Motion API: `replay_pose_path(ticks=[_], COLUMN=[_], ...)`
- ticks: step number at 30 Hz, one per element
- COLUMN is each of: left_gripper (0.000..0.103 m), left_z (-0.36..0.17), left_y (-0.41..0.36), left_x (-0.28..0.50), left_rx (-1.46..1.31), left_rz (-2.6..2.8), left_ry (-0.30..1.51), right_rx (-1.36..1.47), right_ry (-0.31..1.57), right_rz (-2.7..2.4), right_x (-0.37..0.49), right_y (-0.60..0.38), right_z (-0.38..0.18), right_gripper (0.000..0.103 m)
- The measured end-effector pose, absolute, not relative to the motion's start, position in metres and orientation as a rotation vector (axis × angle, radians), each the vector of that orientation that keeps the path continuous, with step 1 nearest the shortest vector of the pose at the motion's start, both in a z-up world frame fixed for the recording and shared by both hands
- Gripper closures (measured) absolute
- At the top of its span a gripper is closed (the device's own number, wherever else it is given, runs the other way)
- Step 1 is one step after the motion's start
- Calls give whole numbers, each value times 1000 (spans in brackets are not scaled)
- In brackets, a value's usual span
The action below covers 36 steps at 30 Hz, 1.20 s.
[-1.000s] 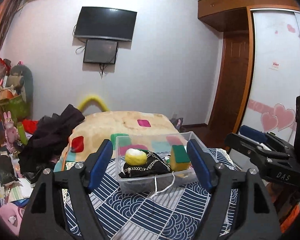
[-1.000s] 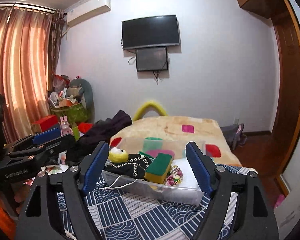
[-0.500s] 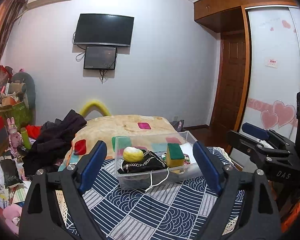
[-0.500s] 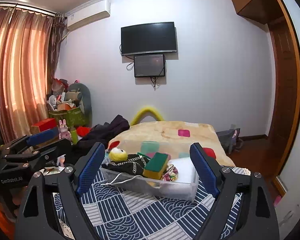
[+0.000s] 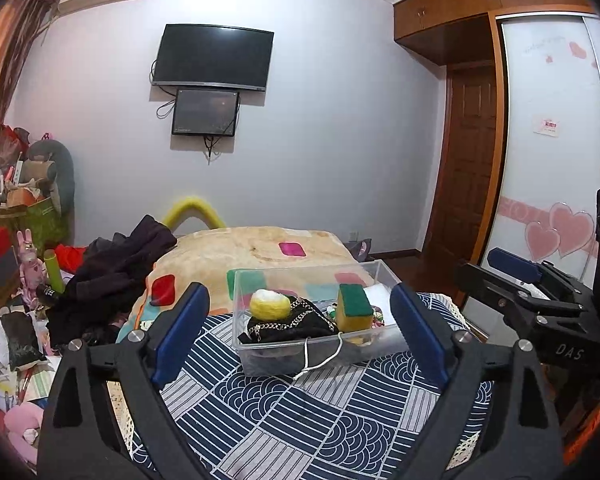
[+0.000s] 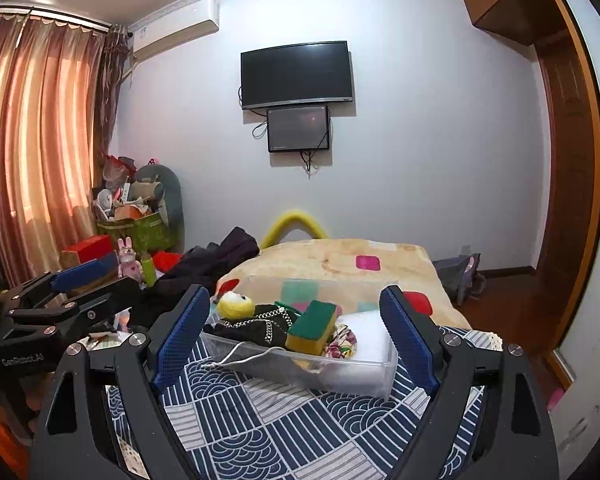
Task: Organize soft objects
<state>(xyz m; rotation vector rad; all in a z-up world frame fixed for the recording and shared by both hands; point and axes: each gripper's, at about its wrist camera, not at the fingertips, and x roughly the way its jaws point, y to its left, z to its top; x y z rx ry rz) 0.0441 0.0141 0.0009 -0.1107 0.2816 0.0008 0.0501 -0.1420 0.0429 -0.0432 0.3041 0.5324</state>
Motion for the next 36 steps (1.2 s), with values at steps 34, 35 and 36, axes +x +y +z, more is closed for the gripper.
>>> replay_pose_path(ticks=[34, 35, 36], left_gripper=[6, 6, 6], left_z=[2, 2, 2], left_y=[10, 11, 11], left_x=[42, 42, 42], left_rx=[-118, -118, -119], left_rz=[-15, -14, -11], left_ry=[294, 295, 293], right_rx=[-30, -31, -31], right_ry=[297, 297, 297], right_rz=[503, 503, 503], right_x=[46, 46, 46], right_y=[-143, -143, -143], right_z=[46, 46, 46], right_gripper=[6, 6, 6])
